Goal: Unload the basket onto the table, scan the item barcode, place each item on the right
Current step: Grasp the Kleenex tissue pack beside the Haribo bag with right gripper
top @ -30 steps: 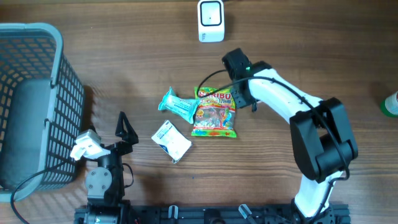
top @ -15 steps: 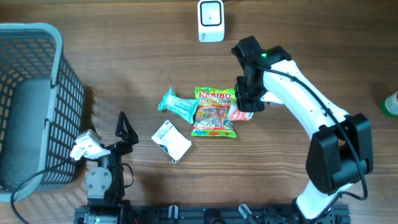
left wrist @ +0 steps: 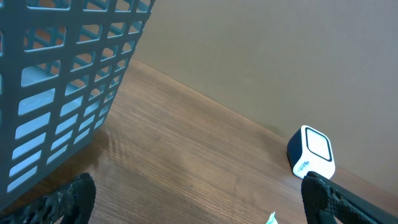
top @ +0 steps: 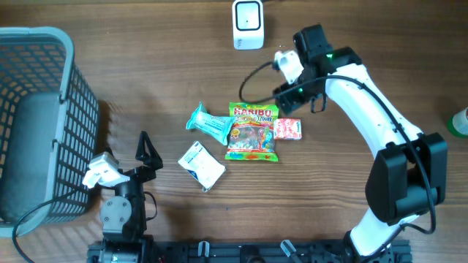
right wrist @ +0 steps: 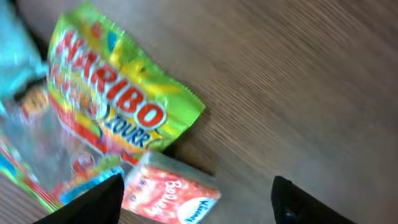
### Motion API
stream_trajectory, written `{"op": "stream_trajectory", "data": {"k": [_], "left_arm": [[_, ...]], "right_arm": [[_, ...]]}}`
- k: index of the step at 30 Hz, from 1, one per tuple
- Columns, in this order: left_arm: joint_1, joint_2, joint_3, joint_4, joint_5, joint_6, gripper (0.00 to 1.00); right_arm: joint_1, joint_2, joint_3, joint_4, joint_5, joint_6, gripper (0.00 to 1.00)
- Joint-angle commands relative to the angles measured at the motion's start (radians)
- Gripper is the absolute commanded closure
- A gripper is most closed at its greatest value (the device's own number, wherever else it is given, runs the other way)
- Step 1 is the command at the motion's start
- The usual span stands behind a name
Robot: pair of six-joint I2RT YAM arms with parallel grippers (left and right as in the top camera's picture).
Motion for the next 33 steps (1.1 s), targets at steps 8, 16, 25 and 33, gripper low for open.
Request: {"op": "stream_trajectory", "data": {"k": [8,16,25,33], "left_arm": [[0.005,-0.006,-0.006,0.003,0.005,-0.005,0.00],[0.005,-0.006,-0.006,0.003,0.005,-0.006,0.00],[0.005,-0.006,-0.006,0.003,0.005,-0.005,0.00],[0.005,-0.006,-0.006,0.003,0.005,-0.005,0.00]], "right_arm": [[-0.254,0.078,-0.051,-0.067,-0.547,-0.516,0.07],[-0.250,0.255,-0.051,-0.075,-0.582,-0.568,0.08],[-0.250,0.322,-0.052,-0.138,-0.563,-0.621,0.67],[-0.251,0.320,-0.039,-0.155,-0.757,-0.351,0.82]]}}
